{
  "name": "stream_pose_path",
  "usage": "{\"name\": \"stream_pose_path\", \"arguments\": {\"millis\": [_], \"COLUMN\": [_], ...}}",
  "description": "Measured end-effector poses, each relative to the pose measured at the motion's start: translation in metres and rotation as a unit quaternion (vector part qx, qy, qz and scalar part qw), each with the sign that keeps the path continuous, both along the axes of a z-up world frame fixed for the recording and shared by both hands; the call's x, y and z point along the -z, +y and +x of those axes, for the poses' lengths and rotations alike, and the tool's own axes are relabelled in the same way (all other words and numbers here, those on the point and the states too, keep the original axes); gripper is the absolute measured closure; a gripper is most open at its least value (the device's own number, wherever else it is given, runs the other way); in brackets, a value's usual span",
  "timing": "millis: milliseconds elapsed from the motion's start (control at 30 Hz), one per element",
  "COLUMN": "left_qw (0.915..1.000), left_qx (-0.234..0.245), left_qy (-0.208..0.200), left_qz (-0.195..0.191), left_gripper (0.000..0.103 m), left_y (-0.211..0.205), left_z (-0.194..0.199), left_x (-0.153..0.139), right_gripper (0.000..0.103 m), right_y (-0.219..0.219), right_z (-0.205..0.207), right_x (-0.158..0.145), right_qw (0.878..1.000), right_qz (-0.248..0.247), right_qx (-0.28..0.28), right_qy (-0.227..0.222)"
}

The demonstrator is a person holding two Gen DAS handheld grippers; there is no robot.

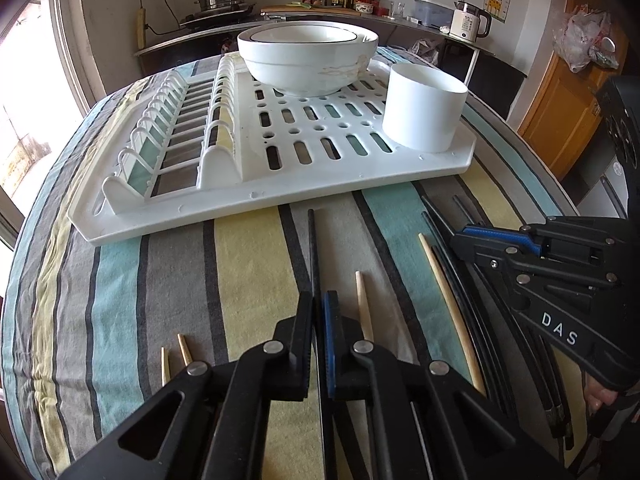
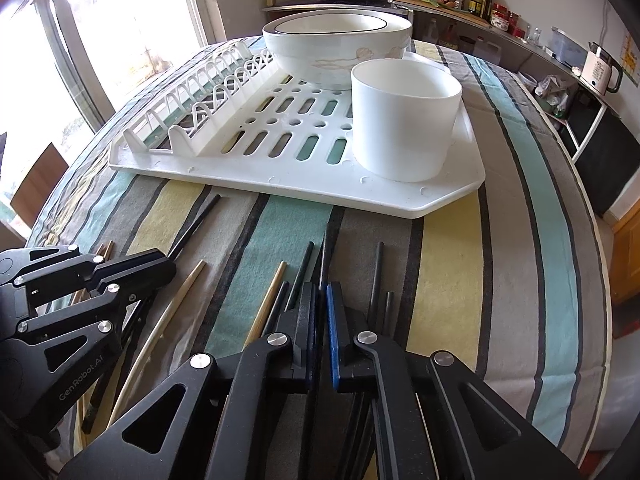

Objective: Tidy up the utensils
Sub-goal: 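Lift the black chopsticks with both tools and carry them over the white cup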

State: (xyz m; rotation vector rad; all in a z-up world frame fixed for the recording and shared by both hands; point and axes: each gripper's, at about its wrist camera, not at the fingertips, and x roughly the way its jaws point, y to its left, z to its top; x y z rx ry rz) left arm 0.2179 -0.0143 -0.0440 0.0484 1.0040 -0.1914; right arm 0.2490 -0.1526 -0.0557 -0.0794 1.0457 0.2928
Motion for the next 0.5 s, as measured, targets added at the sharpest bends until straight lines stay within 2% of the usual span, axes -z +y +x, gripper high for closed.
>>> {"name": "stream_pose_path", "arguments": {"millis": [233, 500], "left_qw": [0.9998, 0.9984], "left_qx": [0.005, 0.005], "left_qy": [-0.017, -0.048], "left_qz": [-0.013, -0.029], "left_gripper": [0.098, 0.098], "left_y": [0.001, 0.008], "left_z": [-0.012, -0.028], "left_x": [-0.014, -0.045], "right_gripper": [0.098, 0.098], "right_y": [-0.005, -0.016], "right_z": [-0.012, -0.031], "right_x": [-0.018, -0.050], "right_qw": [1.000, 0.997], "right_qz": [0.026, 0.058], "right_qx": [-0.003, -0.003], "right_qy": [-0.017, -0.054]}}
